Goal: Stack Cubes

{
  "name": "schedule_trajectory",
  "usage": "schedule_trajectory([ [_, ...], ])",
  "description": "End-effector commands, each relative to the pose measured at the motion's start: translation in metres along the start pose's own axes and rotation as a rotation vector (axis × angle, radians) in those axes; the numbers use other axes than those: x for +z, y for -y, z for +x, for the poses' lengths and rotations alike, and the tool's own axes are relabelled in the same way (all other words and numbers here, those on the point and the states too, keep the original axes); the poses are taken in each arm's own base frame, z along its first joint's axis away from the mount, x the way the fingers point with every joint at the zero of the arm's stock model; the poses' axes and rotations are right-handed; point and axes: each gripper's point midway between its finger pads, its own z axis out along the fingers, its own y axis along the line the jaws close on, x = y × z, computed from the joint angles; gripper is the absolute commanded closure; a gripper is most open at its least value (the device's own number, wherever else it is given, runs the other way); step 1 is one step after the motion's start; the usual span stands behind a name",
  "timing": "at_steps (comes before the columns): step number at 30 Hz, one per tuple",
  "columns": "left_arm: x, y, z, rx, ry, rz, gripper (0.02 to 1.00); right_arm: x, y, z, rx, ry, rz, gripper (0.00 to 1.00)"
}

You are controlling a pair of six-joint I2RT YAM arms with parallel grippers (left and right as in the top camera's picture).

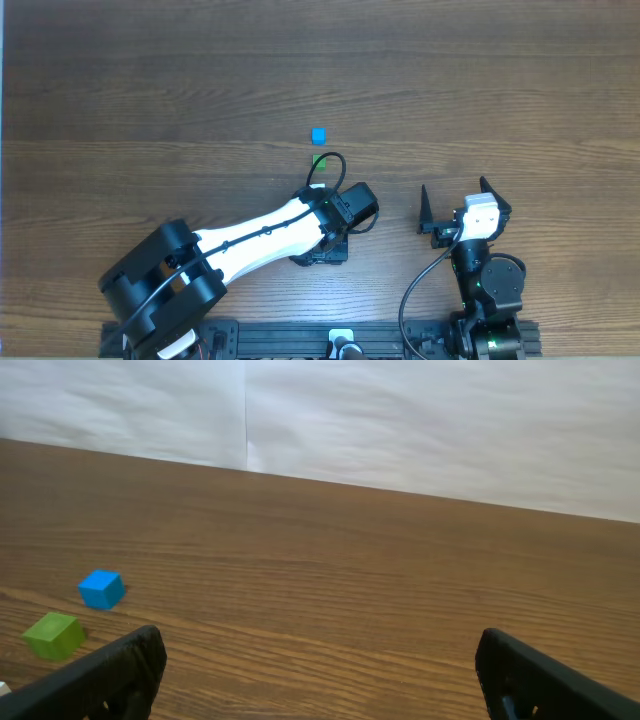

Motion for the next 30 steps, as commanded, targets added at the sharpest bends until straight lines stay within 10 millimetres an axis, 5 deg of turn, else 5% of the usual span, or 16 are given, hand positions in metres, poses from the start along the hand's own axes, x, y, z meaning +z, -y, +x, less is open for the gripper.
schedule_trajectory([
  [1,0.004,-0.004,0.0,-0.002,0.007,-0.025,0.678,0.0,-0.001,0.001,-0.002,0.003,0.0,0.009],
  [3,0.004,-0.004,0.0,-0.002,0.008,-0.026,0.781,0.0,-0.001,0.001,-0.002,0.003,0.0,0.007],
  [13,0.004,-0.005,-0.001,-0.002,0.009,-0.028,0.869,0.0,-0.001,0.001,-0.002,0.003,0.0,0.009],
  [16,0.004,-0.005,-0.001,-0.002,0.008,-0.028,0.976,0.0,-0.001,0.001,-0.002,0.003,0.0,0.007],
  [22,0.003,-0.004,-0.001,-0.002,0.007,-0.022,0.98,0.0,-0.001,0.001,-0.002,0.003,0.0,0.007],
  [30,-0.04,0.002,-0.015,0.007,0.078,0.011,0.98,0.0,-0.001,0.001,-0.002,0.003,0.0,0.007],
])
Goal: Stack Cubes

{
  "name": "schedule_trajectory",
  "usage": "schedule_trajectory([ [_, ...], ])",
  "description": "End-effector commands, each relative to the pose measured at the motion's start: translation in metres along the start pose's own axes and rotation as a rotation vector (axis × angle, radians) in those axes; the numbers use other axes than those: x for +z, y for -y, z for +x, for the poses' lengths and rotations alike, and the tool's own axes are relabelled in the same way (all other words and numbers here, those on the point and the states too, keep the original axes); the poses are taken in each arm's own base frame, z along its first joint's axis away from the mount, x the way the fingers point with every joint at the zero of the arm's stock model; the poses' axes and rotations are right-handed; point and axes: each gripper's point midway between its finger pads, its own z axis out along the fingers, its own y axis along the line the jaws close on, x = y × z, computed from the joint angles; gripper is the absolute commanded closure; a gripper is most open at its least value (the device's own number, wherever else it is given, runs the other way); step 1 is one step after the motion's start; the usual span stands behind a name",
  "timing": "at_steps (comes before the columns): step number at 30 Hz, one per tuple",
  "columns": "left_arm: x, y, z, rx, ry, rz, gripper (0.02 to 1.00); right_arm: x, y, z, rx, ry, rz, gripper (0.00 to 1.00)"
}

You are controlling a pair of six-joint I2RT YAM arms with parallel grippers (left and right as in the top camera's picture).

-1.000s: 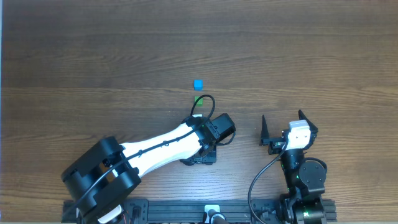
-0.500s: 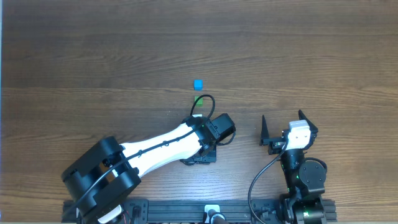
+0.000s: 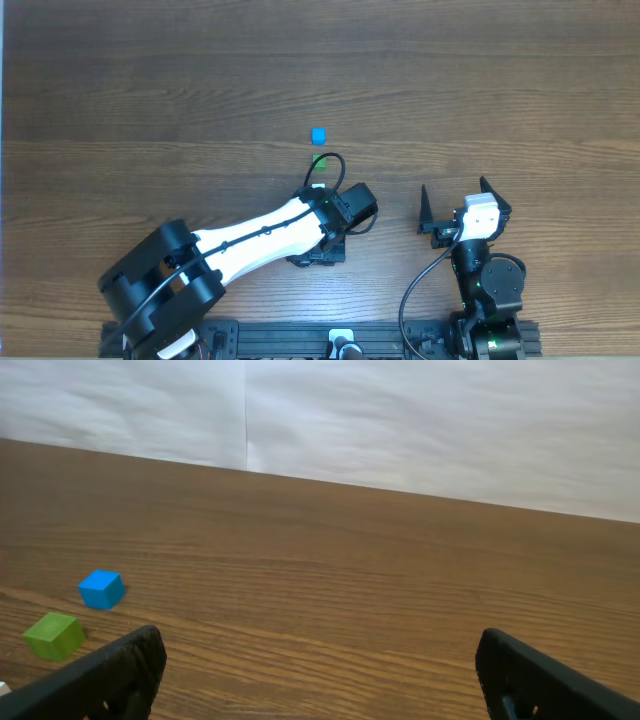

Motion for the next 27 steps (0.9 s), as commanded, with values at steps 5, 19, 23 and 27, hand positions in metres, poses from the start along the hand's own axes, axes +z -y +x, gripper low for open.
schedule_trajectory([
  [5,-0.077,0.011,-0.035,0.048,0.13,0.053,0.982,0.0,-0.001,0.001,-0.001,0.003,0.0,0.009],
  [19,-0.125,-0.001,-0.101,-0.07,0.178,0.081,0.982,0.0,-0.001,0.001,-0.001,0.003,0.0,0.009],
  [23,-0.11,-0.006,-0.111,-0.089,0.152,0.051,0.982,0.0,-0.001,0.001,-0.001,0.003,0.0,0.009],
  [27,-0.091,-0.005,-0.116,-0.096,0.124,0.02,0.982,0.0,-0.001,0.001,-0.001,0.003,0.0,0.009],
])
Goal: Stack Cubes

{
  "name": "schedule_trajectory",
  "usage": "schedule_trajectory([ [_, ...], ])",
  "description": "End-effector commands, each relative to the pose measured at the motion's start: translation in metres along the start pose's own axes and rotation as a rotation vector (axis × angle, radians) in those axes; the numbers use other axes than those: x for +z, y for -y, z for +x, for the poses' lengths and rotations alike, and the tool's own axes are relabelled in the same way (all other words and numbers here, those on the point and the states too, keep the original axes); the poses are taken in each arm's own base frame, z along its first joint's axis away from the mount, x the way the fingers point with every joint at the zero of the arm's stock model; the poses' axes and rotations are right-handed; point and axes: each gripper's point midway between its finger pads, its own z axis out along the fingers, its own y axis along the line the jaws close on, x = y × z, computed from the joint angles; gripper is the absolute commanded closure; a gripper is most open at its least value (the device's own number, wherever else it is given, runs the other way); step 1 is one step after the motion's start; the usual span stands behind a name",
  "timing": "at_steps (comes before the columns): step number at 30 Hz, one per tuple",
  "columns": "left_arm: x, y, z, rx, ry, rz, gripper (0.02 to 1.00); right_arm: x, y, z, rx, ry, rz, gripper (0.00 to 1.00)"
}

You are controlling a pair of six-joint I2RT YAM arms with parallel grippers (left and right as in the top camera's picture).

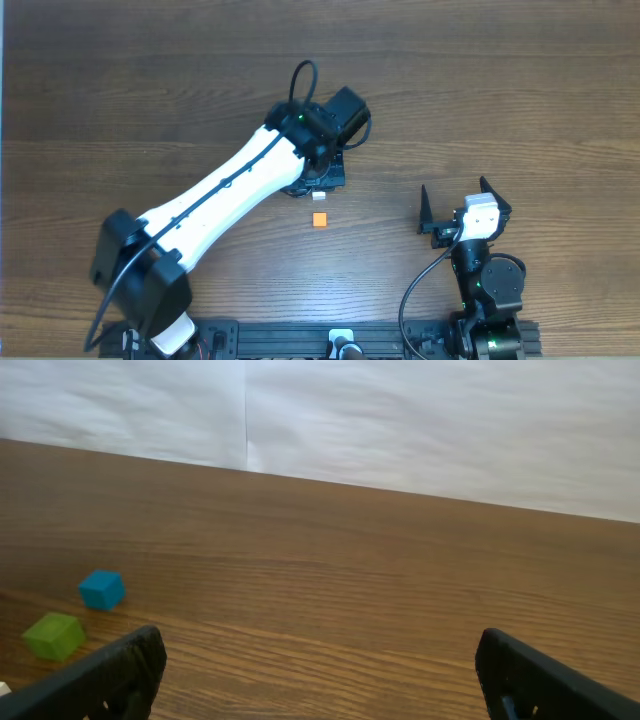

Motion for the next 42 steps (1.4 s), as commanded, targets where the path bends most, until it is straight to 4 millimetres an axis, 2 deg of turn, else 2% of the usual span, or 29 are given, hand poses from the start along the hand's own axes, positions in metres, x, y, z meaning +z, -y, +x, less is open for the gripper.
schedule_trajectory([
  [1,0.027,-0.001,-0.008,0.005,-0.028,-0.051,0.982,0.0,-0.001,0.001,-0.002,0.003,0.0,0.007],
  [9,0.047,0.002,-0.012,-0.019,-0.056,-0.058,0.98,0.0,-0.001,0.001,-0.002,0.003,0.0,0.009],
  [17,0.059,0.006,-0.012,-0.028,-0.063,-0.056,0.978,0.0,-0.001,0.001,-0.002,0.003,0.0,0.007],
  [25,0.074,0.008,-0.003,-0.03,-0.093,-0.032,0.978,0.0,-0.001,0.001,-0.002,0.003,0.0,0.007],
  [42,0.074,0.009,0.007,-0.027,-0.138,-0.026,0.978,0.0,-0.001,0.001,-0.002,0.003,0.0,0.007],
])
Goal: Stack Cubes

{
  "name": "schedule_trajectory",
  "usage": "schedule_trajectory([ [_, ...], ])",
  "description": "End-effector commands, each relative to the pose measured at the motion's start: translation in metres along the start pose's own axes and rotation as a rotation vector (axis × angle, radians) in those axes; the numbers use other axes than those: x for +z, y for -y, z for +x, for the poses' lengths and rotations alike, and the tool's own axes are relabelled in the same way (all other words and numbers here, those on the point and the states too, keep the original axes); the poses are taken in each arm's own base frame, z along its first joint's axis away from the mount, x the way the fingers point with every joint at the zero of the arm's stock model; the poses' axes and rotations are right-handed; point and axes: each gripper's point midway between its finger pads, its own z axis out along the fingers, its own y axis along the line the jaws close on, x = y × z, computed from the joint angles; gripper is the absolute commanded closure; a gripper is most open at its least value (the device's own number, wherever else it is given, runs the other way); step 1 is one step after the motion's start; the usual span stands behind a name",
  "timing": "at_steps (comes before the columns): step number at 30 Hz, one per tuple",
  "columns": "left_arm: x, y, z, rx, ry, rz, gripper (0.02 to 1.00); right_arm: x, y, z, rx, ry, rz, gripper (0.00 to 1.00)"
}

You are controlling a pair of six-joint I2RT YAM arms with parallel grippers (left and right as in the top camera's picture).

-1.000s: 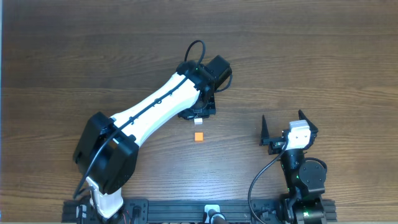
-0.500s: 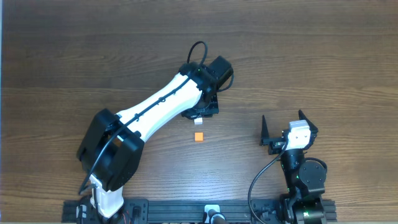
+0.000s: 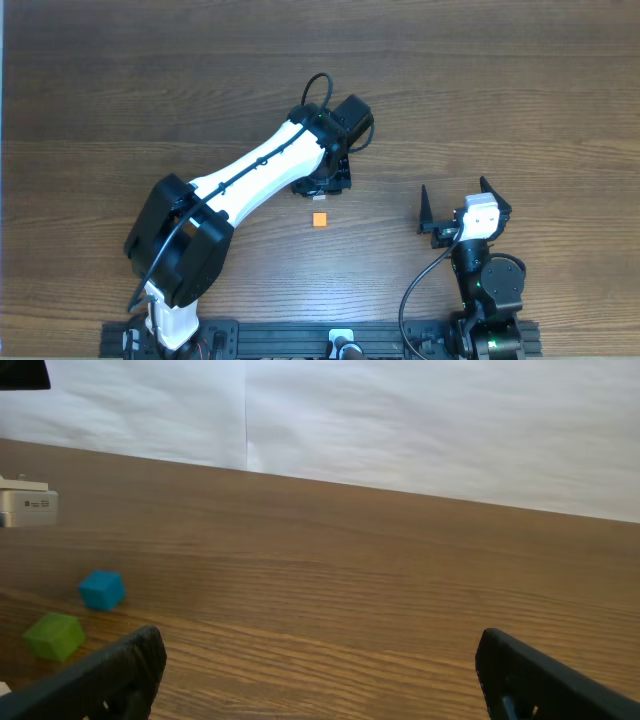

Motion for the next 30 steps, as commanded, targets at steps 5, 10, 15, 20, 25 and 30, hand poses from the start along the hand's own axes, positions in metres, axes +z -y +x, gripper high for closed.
schedule_trajectory([
  [5,0.0083,-0.0047,0.0068,-0.008,-0.038,-0.026,0.978,0.0,-0.0007,0.0013,-0.002,0.003,0.0,0.007],
  [10,0.0107,-0.0065,0.007,-0.011,-0.044,-0.034,0.978,0.0,-0.0007,0.0013,-0.002,0.003,0.0,0.007],
  [15,0.0114,-0.0073,0.005,-0.012,-0.037,-0.039,0.978,0.0,-0.0007,0.0013,-0.002,0.003,0.0,0.009],
  [20,0.0117,-0.0088,0.0034,-0.015,-0.032,-0.044,0.978,0.0,-0.0007,0.0013,-0.002,0.003,0.0,0.009],
  [25,0.0125,-0.0103,0.0018,-0.018,-0.028,-0.05,0.98,0.0,-0.0007,0.0013,-0.002,0.003,0.0,0.007],
  [30,0.0147,-0.0091,-0.0012,-0.021,-0.023,-0.044,0.978,0.0,-0.0007,0.0013,-0.002,0.003,0.0,0.009],
])
